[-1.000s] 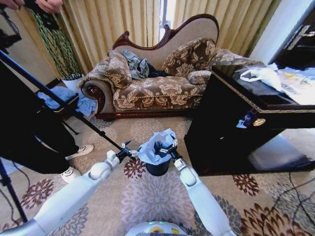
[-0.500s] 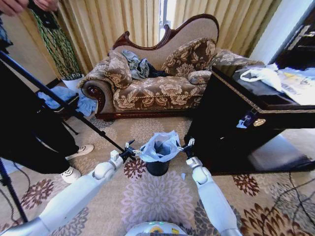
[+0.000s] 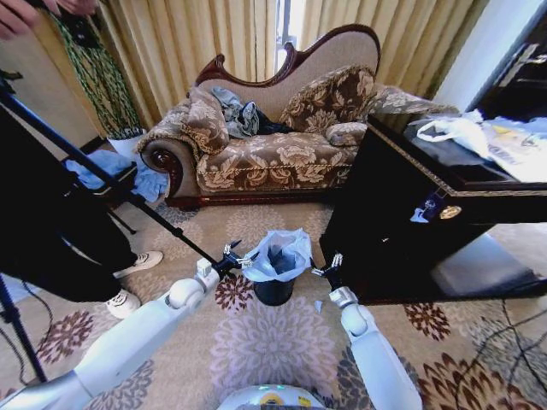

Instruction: Place a garbage bag over the trash bin.

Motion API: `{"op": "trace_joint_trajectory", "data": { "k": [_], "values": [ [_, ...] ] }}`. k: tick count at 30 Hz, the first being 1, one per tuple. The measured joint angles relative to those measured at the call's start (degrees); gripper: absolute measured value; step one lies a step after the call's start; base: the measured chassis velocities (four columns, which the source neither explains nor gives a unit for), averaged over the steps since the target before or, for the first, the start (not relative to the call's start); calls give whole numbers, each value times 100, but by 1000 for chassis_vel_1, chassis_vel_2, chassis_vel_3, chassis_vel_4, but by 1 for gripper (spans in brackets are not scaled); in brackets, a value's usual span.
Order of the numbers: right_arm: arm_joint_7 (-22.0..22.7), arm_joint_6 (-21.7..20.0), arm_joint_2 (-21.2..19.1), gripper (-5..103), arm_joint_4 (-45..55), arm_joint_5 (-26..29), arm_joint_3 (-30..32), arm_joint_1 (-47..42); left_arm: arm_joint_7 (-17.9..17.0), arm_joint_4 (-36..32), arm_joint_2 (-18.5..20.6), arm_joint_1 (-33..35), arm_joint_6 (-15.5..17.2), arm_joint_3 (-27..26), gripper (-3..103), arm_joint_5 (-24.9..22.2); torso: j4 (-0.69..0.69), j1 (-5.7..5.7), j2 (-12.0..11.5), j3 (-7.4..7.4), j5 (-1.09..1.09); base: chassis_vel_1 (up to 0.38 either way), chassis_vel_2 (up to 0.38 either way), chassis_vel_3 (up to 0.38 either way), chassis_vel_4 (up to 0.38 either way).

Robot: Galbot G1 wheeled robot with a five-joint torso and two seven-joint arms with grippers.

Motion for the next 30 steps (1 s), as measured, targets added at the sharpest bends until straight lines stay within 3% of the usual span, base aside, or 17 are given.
{"op": "trace_joint_trajectory", "data": {
  "k": [2,7,12,14,19,22,26,30],
  "values": [
    [80,-159,-69,100,262,291,-421,8,-3,12,30,133,0,-82,99,-10,2,0,0,0,-1,0,0,0,0],
    [134,-154,-35,100,512,404,-800,16,-9,15,57,186,-2,-116,99,-14,1,0,0,0,-2,0,0,0,0],
    [-331,82,-100,103,688,386,-1148,202,11,11,126,206,-37,-143,99,-50,0,0,0,0,0,0,0,0,0],
    [-682,168,-226,97,502,291,-1275,524,40,11,142,241,-70,-192,99,-71,1,0,0,0,-1,0,0,0,0],
    [-1029,-138,-584,83,318,486,-1634,967,40,65,123,272,-124,-276,98,-126,0,0,0,0,0,0,0,0,0],
    [-1396,-430,-893,66,201,683,-1931,1310,33,98,44,332,-183,-436,97,-201,1,0,0,0,0,0,0,0,0],
    [-1600,-593,-1075,60,61,759,-2080,1502,32,93,-9,369,-225,-507,97,-211,1,0,0,0,1,0,0,0,0],
    [-1872,-811,-1366,38,-105,782,-2336,1755,47,124,-147,352,-271,-523,97,-217,-1,0,0,0,1,0,0,0,0]
  ]
}}
